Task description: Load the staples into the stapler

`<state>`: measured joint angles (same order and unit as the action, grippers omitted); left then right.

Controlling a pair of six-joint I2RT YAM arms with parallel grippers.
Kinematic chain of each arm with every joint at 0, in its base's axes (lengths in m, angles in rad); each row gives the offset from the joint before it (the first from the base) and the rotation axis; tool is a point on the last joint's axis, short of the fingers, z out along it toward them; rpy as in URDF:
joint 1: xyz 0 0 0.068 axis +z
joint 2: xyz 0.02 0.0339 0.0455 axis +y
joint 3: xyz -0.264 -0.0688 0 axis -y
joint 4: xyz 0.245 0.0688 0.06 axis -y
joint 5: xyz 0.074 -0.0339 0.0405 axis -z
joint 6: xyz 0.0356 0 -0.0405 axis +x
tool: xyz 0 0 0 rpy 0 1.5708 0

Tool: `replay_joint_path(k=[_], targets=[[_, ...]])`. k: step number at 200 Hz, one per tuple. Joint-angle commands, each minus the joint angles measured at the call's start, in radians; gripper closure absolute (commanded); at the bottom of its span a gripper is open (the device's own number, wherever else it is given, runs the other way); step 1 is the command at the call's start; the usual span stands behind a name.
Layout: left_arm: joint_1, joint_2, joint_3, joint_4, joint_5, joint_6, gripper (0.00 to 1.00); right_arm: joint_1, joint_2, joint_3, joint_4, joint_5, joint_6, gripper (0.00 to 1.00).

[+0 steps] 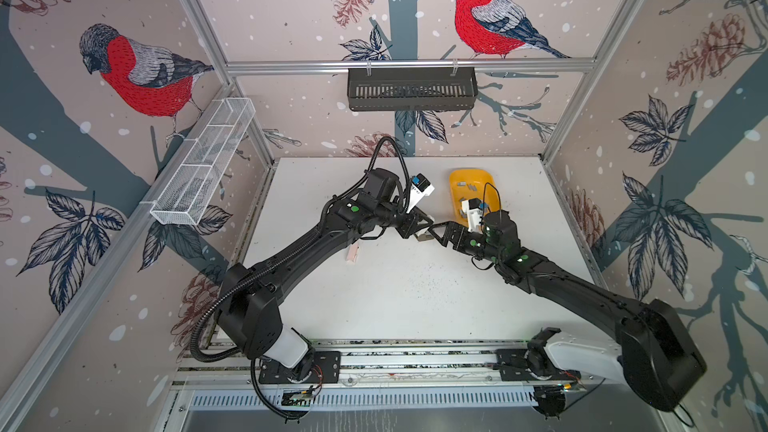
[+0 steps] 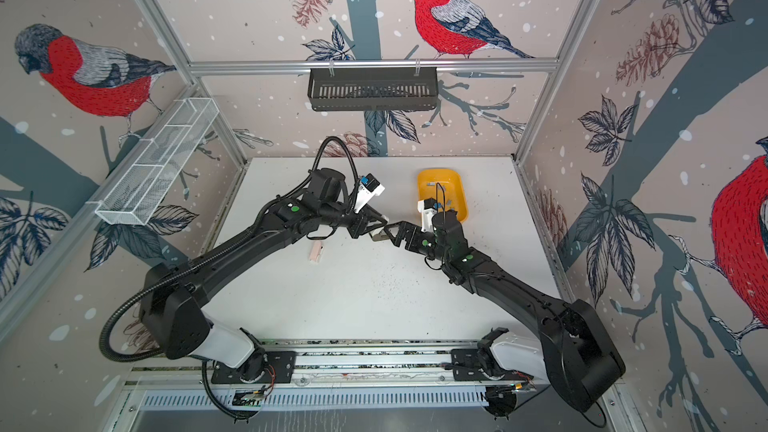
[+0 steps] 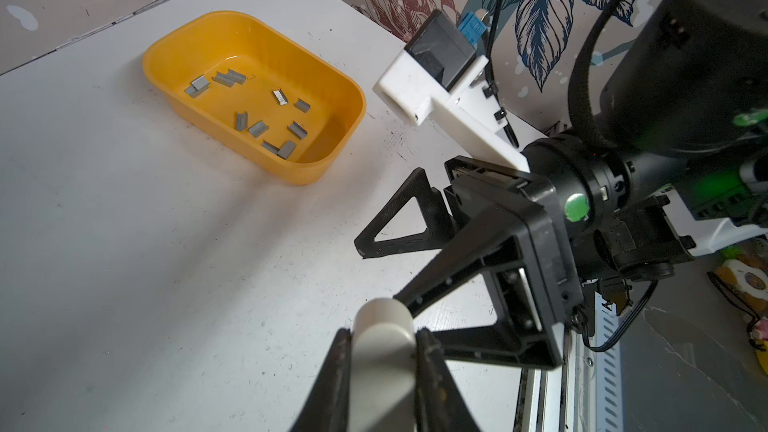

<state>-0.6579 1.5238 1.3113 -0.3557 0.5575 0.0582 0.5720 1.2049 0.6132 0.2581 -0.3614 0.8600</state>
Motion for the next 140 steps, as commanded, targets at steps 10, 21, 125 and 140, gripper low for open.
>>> replay_joint_path(k=[10, 21, 125, 140], targets=[[0.001, -0.012, 0.001, 0.039, 0.018, -0.006, 1.00, 0.034, 0.008, 0.008, -0.050, 0.056, -0.024, 0.00], [0.001, -0.014, 0.000, 0.040, 0.013, -0.006, 1.00, 0.044, 0.009, 0.007, -0.054, 0.070, -0.025, 0.00], [0.049, -0.035, 0.000, 0.070, 0.163, -0.044, 1.00, 0.062, -0.097, -0.019, -0.036, 0.072, -0.171, 0.00], [0.070, -0.042, 0.004, 0.078, 0.226, -0.053, 1.00, 0.033, -0.159, -0.046, -0.026, -0.015, -0.248, 0.00]])
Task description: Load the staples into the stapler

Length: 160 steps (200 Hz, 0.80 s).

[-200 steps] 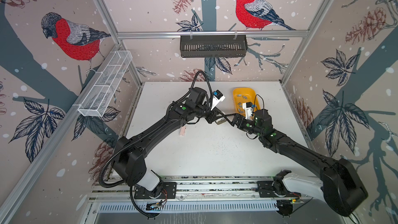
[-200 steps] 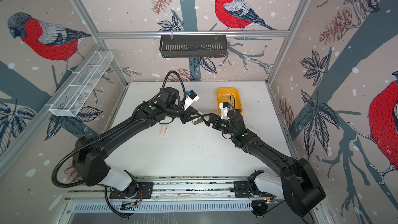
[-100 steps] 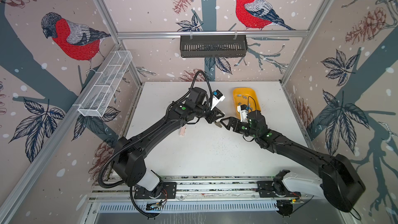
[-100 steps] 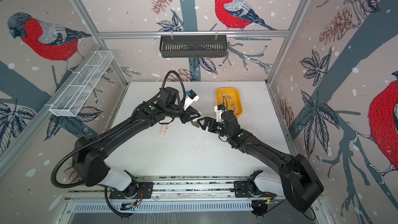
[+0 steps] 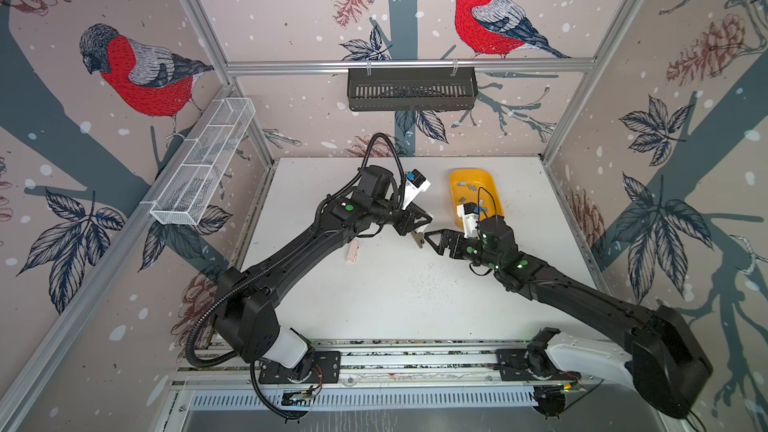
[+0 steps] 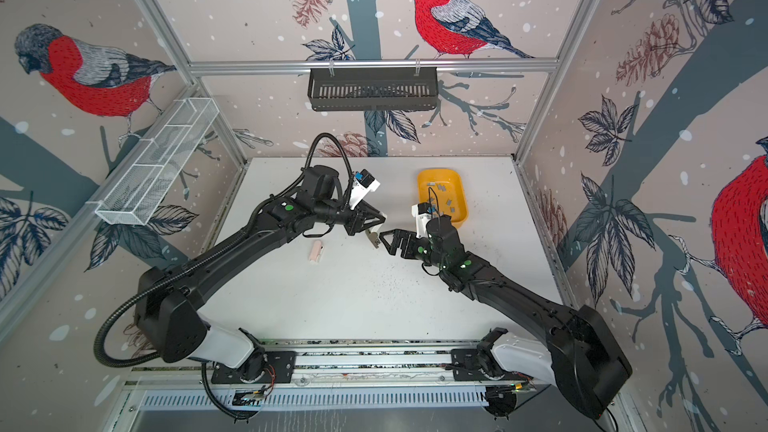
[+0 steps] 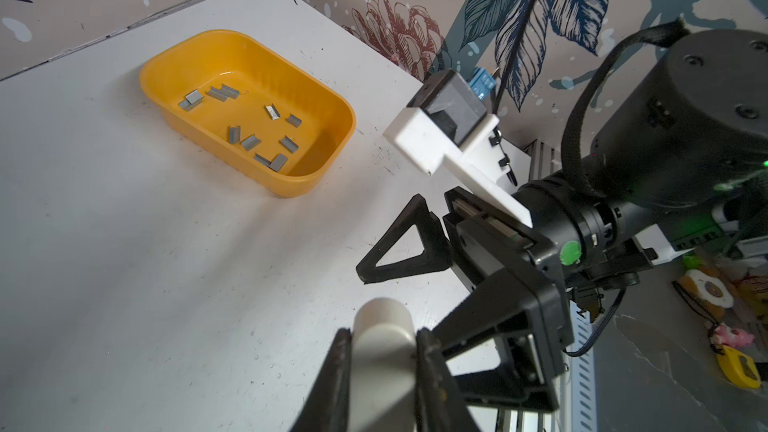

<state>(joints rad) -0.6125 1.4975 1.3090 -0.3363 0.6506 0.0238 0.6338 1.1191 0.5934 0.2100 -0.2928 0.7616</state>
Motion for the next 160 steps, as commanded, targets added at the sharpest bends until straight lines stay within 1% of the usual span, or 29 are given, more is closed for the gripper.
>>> replay_joint_path(k=[1, 23, 51, 72, 85, 102, 120, 133, 141, 160], targets=[[0.027, -0.016, 0.007, 0.058, 0.137, -0.019, 1.00, -0.029, -0.078, -0.027, 0.022, -0.092, -0.160, 0.00], [0.051, -0.022, 0.009, 0.070, 0.241, -0.030, 0.99, -0.059, -0.168, -0.045, 0.025, -0.207, -0.231, 0.00], [0.052, -0.023, 0.017, 0.075, 0.343, -0.045, 0.99, -0.063, -0.233, -0.037, 0.070, -0.312, -0.267, 0.04], [0.051, -0.038, 0.019, 0.083, 0.410, -0.057, 0.98, -0.068, -0.222, -0.008, 0.099, -0.383, -0.261, 0.08], [0.051, -0.052, 0.014, 0.088, 0.463, -0.063, 0.97, -0.068, -0.196, 0.025, 0.097, -0.459, -0.265, 0.10], [0.051, -0.071, 0.010, 0.091, 0.477, -0.061, 0.97, -0.061, -0.165, 0.072, 0.067, -0.531, -0.285, 0.12], [0.051, -0.080, 0.004, 0.107, 0.501, -0.072, 0.97, -0.038, -0.152, 0.094, 0.075, -0.546, -0.304, 0.17], [0.050, -0.077, 0.004, 0.114, 0.522, -0.082, 0.97, -0.026, -0.144, 0.104, 0.095, -0.548, -0.306, 0.25], [0.051, -0.077, 0.005, 0.116, 0.523, -0.084, 0.97, -0.019, -0.141, 0.108, 0.106, -0.548, -0.303, 0.28], [0.050, -0.081, -0.006, 0.140, 0.531, -0.101, 0.98, 0.002, -0.123, 0.110, 0.126, -0.542, -0.299, 0.30]])
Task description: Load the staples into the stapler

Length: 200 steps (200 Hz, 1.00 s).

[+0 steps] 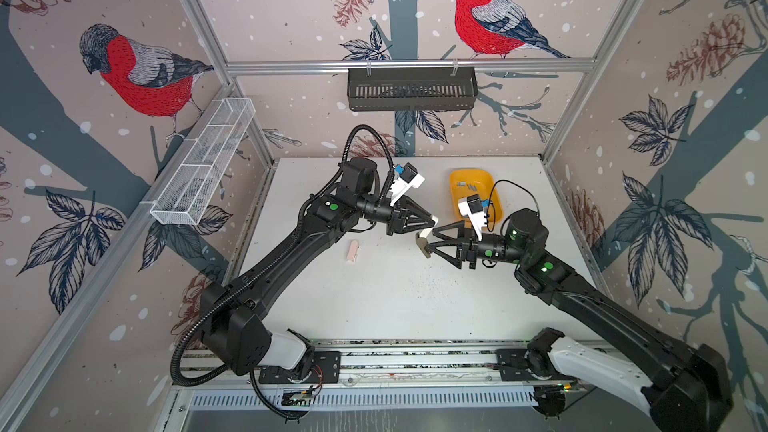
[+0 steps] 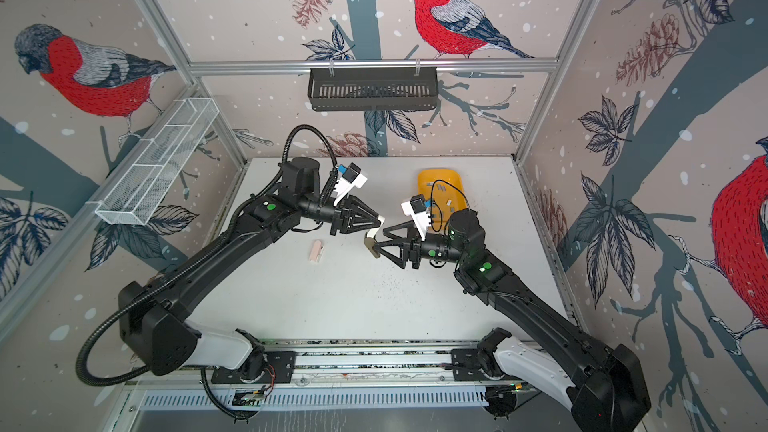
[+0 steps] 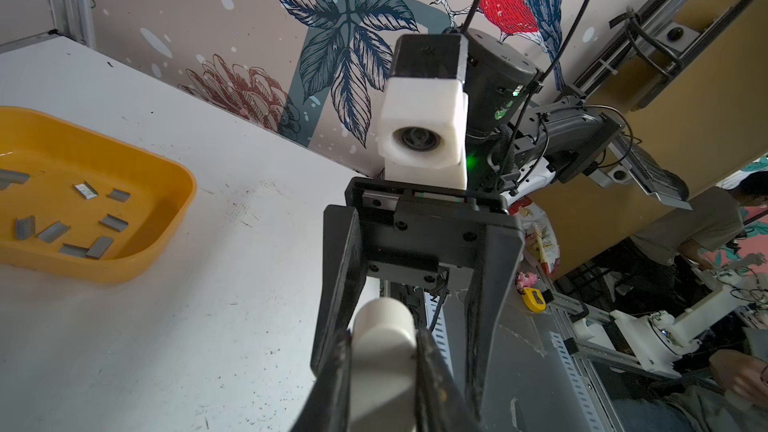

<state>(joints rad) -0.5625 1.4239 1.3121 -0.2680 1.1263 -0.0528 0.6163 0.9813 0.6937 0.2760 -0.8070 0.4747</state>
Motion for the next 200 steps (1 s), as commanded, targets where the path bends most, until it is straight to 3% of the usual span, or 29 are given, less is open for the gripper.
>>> replay_joint_path(k=[1, 52, 145, 171, 184, 194, 200], targets=[[0.000, -0.008, -0.008, 0.073, 0.057, -0.026, 0.98, 0.021, 0.015, 0.009, 0.061, -0.027, -0.012, 0.31], [-0.012, -0.008, -0.011, 0.067, 0.057, -0.012, 0.98, 0.049, 0.048, -0.005, 0.165, -0.023, 0.027, 0.43], [-0.016, -0.002, -0.009, 0.063, 0.064, -0.005, 0.98, 0.054, 0.071, -0.003, 0.187, -0.015, 0.038, 0.74], [-0.016, -0.007, -0.011, 0.062, 0.061, -0.004, 0.92, 0.054, 0.068, -0.006, 0.186, -0.002, 0.041, 0.79], [-0.016, -0.010, -0.011, 0.058, 0.053, -0.002, 0.81, 0.053, 0.068, -0.006, 0.171, 0.015, 0.038, 0.79], [-0.016, -0.012, -0.011, 0.055, 0.037, 0.001, 0.59, 0.053, 0.065, -0.005, 0.149, 0.039, 0.027, 0.79], [-0.016, -0.013, -0.008, 0.049, 0.021, 0.001, 0.36, 0.051, 0.061, -0.009, 0.135, 0.059, 0.019, 0.78]])
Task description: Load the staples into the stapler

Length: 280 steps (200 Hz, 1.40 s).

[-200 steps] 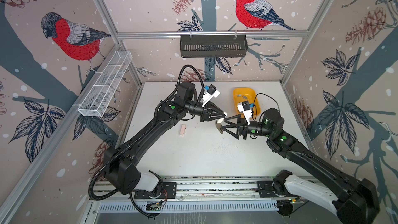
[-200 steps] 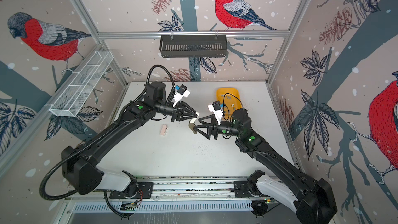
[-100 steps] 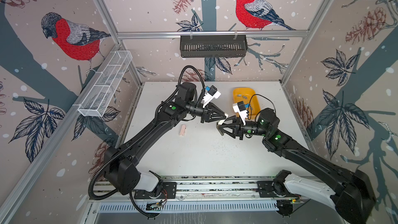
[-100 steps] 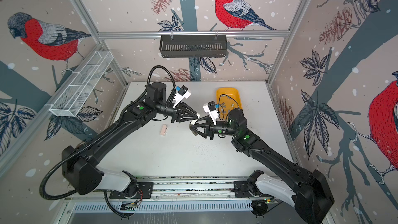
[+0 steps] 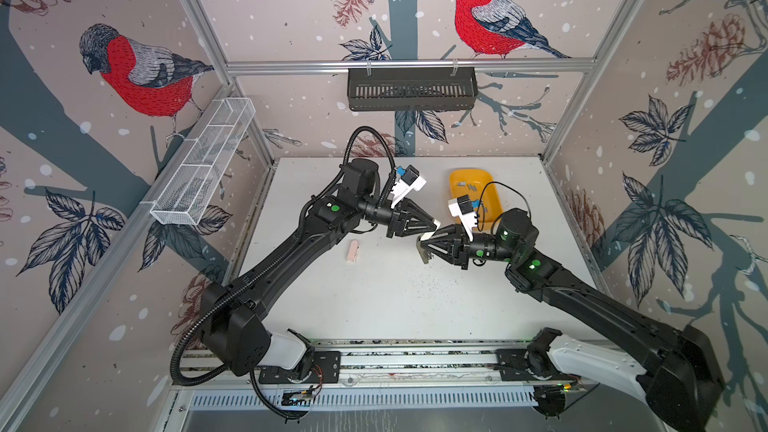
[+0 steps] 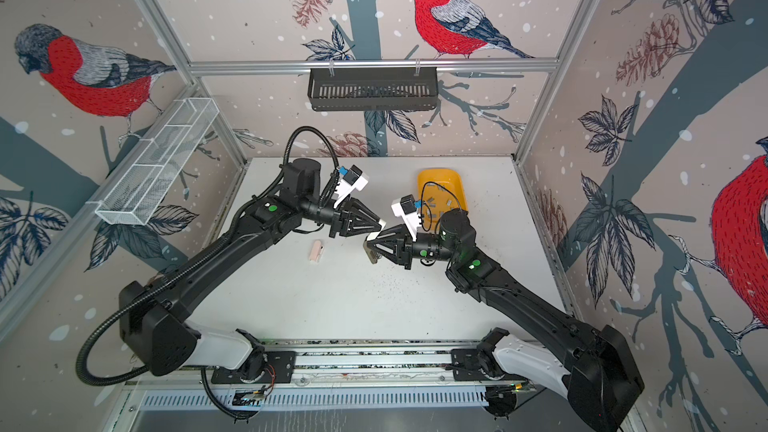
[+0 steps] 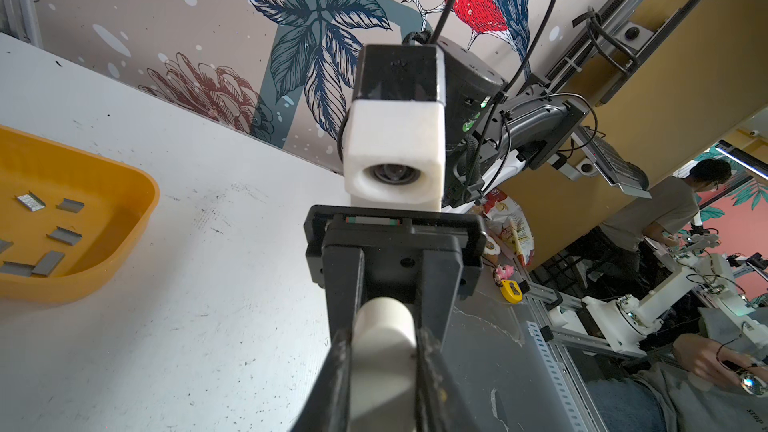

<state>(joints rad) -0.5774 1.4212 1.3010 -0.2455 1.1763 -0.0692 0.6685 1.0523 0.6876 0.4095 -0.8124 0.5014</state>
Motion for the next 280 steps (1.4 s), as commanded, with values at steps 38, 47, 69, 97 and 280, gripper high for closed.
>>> replay_joint_path(k=[38, 47, 69, 97, 280], targets=[[0.001, -0.041, -0.003, 0.000, -0.264, 0.041, 0.01, -0.016, -0.051, -0.040, -0.117, 0.209, -0.063, 0.78], [0.001, -0.051, -0.012, 0.009, -0.288, 0.042, 0.01, -0.018, -0.066, -0.049, -0.148, 0.241, -0.075, 0.78], [0.002, -0.074, -0.036, 0.028, -0.298, 0.061, 0.01, -0.022, -0.103, -0.062, -0.243, 0.339, -0.108, 0.78], [-0.003, -0.076, -0.028, 0.001, -0.348, 0.085, 0.01, -0.019, -0.120, -0.066, -0.360, 0.477, -0.144, 0.78], [-0.015, -0.143, -0.072, 0.074, -0.444, 0.066, 0.01, 0.160, 0.142, -0.064, -0.681, 0.926, -0.091, 0.79]])
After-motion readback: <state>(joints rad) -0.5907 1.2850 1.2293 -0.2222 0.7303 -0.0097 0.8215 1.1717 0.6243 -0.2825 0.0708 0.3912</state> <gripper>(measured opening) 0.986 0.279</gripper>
